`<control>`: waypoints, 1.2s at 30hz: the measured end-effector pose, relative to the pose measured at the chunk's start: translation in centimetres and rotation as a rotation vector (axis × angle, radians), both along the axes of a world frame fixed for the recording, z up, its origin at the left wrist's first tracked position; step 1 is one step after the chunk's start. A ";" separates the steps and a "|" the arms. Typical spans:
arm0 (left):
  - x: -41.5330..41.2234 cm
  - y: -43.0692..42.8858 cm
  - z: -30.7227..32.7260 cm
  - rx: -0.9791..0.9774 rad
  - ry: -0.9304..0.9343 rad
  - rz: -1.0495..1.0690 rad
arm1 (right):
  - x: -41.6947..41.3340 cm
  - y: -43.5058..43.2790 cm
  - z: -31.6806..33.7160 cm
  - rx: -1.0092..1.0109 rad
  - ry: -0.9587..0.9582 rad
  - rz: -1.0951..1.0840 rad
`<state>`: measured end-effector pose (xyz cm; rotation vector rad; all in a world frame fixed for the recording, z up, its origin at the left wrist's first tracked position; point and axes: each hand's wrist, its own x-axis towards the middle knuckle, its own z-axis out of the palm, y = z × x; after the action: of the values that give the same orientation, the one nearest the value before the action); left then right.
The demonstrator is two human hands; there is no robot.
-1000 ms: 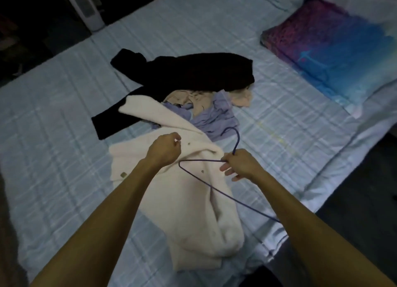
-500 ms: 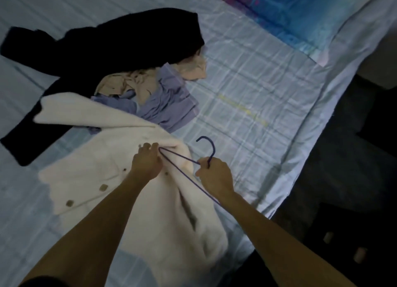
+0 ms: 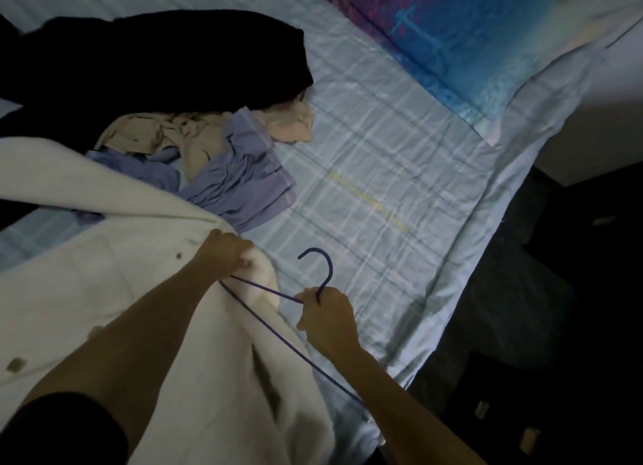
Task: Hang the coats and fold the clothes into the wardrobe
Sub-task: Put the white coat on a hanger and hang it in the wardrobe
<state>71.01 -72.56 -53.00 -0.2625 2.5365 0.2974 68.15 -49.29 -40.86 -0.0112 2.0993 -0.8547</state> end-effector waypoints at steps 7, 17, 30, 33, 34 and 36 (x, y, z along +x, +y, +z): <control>1.7 -2.4 7.0 0.061 0.151 0.359 | 0.6 0.1 2.0 -0.064 0.052 -0.061; 11.7 -5.7 25.7 -0.130 0.595 0.533 | 4.0 -3.6 12.1 -0.275 0.393 0.235; 19.6 -1.1 48.4 -0.454 0.974 0.636 | 10.2 -3.2 29.0 -0.648 0.729 0.206; 20.3 0.0 50.9 -0.523 0.978 0.662 | 11.2 -1.4 31.4 -0.739 0.719 0.128; 20.6 0.4 51.3 -0.539 0.977 0.674 | 11.4 -0.6 31.8 -0.760 0.713 0.104; 20.9 1.5 51.6 -0.544 0.994 0.694 | 11.6 0.8 32.4 -0.802 0.683 0.099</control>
<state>91.96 -71.09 -1.40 -1.5480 3.3583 -0.0580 79.72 -48.50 -8.43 -0.9329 2.1541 -1.7494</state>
